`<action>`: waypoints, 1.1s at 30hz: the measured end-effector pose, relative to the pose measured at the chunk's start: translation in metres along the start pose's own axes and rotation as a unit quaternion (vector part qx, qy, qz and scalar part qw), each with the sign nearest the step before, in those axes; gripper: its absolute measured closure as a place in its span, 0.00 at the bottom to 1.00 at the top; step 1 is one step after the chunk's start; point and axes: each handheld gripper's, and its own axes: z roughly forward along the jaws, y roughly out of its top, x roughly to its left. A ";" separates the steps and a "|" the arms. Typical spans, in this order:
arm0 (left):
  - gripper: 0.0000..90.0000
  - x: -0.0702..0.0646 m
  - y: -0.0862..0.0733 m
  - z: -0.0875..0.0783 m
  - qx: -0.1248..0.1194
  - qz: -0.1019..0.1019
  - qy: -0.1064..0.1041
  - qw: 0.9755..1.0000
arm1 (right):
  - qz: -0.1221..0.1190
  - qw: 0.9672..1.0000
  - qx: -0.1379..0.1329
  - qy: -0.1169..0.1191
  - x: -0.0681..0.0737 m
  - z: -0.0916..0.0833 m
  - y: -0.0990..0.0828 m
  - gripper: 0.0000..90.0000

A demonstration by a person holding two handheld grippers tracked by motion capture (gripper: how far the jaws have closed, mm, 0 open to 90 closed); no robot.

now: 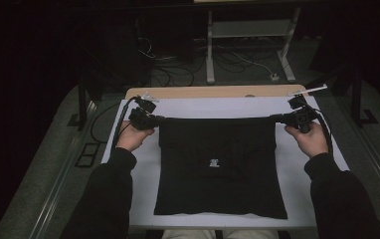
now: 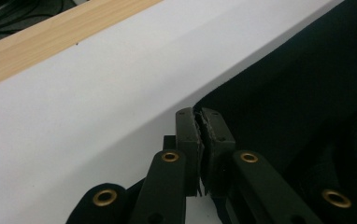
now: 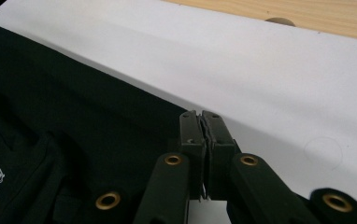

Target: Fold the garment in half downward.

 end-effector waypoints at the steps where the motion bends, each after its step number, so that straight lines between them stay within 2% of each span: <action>1: 0.94 0.000 0.000 0.000 0.000 -0.001 0.001 1.000 | 0.001 1.000 0.001 0.001 -0.001 0.001 0.001 0.96; 11: 0.94 0.007 0.008 0.003 0.000 -0.004 0.002 1.000 | 0.005 1.000 -0.001 0.001 -0.004 0.004 0.011 0.96; 22: 0.94 0.025 0.012 0.017 -0.014 -0.033 0.001 0.999 | 0.005 1.000 -0.019 0.007 -0.006 0.010 0.026 0.96; 27: 0.94 0.030 0.015 0.019 -0.019 -0.036 0.004 0.999 | 0.003 1.000 -0.018 0.003 -0.008 0.015 0.032 0.96; 33: 0.94 0.032 0.021 0.024 -0.021 -0.035 0.010 0.999 | 0.012 1.000 -0.018 0.000 -0.012 0.020 0.034 0.96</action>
